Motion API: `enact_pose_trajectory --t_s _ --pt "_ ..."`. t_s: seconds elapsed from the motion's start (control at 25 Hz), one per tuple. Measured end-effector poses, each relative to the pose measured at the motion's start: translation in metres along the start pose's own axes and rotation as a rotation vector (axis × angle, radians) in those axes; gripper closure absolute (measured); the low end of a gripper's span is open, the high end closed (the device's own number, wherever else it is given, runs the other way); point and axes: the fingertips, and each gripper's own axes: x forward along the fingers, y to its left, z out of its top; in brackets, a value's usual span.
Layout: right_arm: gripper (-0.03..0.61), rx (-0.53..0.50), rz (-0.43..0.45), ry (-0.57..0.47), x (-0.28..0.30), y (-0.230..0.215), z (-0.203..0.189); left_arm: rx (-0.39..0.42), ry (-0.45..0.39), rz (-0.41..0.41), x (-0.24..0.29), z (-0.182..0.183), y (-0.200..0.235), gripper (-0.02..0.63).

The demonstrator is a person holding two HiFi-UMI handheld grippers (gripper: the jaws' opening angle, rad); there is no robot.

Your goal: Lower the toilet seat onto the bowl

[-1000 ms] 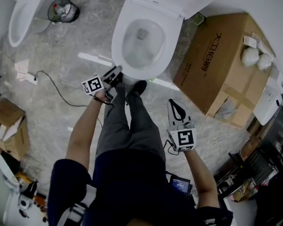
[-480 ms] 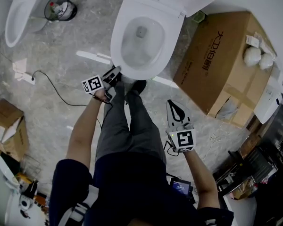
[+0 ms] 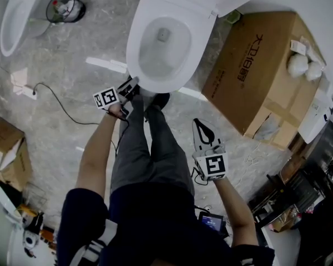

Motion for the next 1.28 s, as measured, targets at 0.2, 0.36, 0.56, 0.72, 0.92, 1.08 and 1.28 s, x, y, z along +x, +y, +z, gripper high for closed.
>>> enact_pose_trajectory --t_s 0.2,0.36,0.56,0.72,0.92,1.08,1.28 --pt "0.558 0.002 0.005 0.007 0.006 0.0 -0.005 -0.014 0.01 0.017 0.007 -0.004 0.014 0.483" --pt "0.558 0.007 0.006 0.013 0.011 -0.001 -0.009 -0.033 0.009 0.031 0.011 -0.006 0.026 0.483" --pt "0.558 0.01 0.011 0.023 0.015 0.0 -0.014 -0.03 0.021 0.035 0.015 -0.006 0.031 0.483" --pt "0.558 0.023 0.012 0.03 0.018 0.0 -0.018 -0.029 0.018 0.05 0.019 -0.006 0.039 0.483" --pt "0.558 0.031 0.016 0.037 0.02 0.001 -0.023 -0.04 0.012 0.066 0.021 -0.007 0.05 0.483" --pt "0.558 0.038 0.016 0.044 0.022 0.0 -0.027 -0.037 0.008 0.066 0.024 -0.007 0.054 0.483" --pt "0.558 0.047 0.026 0.046 0.025 0.001 -0.03 -0.029 0.013 0.068 0.027 -0.007 0.058 0.483"
